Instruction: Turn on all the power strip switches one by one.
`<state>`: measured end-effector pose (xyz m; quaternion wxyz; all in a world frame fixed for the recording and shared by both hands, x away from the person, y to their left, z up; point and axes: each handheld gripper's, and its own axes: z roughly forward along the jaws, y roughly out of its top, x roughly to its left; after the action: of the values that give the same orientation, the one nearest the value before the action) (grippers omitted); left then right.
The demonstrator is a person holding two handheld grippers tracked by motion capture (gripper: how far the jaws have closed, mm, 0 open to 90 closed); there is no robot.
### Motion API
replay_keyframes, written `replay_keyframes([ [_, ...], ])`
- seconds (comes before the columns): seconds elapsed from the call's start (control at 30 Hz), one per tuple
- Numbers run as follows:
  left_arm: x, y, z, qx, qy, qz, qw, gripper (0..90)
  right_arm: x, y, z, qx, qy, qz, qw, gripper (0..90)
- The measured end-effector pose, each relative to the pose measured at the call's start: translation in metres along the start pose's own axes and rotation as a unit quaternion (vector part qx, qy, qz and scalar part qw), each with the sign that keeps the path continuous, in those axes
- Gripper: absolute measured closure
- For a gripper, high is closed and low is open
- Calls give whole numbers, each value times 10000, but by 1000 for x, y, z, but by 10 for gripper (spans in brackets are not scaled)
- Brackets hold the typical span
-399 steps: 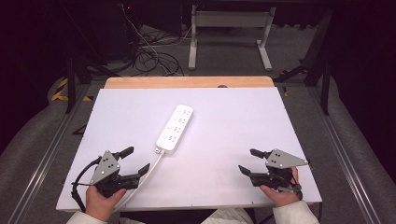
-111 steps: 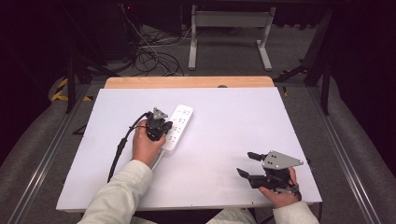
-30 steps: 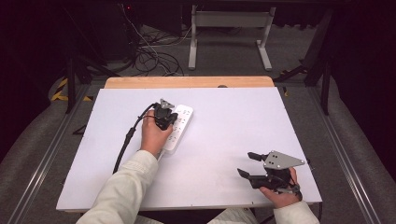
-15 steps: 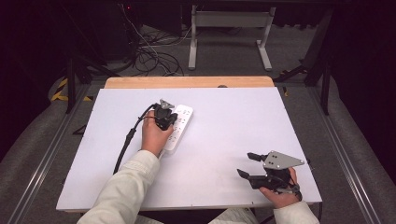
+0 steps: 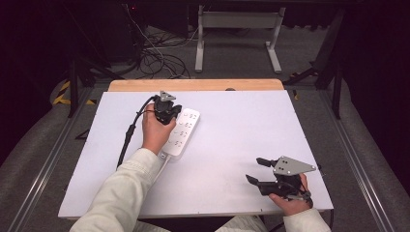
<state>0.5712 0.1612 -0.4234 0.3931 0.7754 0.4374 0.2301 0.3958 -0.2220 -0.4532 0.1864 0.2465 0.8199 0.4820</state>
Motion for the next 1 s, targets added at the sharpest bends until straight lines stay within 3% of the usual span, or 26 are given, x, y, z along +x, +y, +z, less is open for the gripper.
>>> replay_keyframes([
  [0.17, 0, 0, 1, -35, -79, 7, 10000, 900, 1, 0, -1, -9, -7, -4, 10000, 321],
  [0.37, 7, 0, 12, 100, -230, 16, 9997, 900, 0, 0, 0, 5, -7, -7, 10000, 321],
  [0.8, 5, 1, 38, 264, -316, 38, 9991, 900, -1, 0, 0, -3, 43, -5, 10000, 321],
  [1.0, 4, 3, 46, 402, -240, 69, 9989, 900, 1, 0, -1, -10, 66, -33, 10000, 321],
])
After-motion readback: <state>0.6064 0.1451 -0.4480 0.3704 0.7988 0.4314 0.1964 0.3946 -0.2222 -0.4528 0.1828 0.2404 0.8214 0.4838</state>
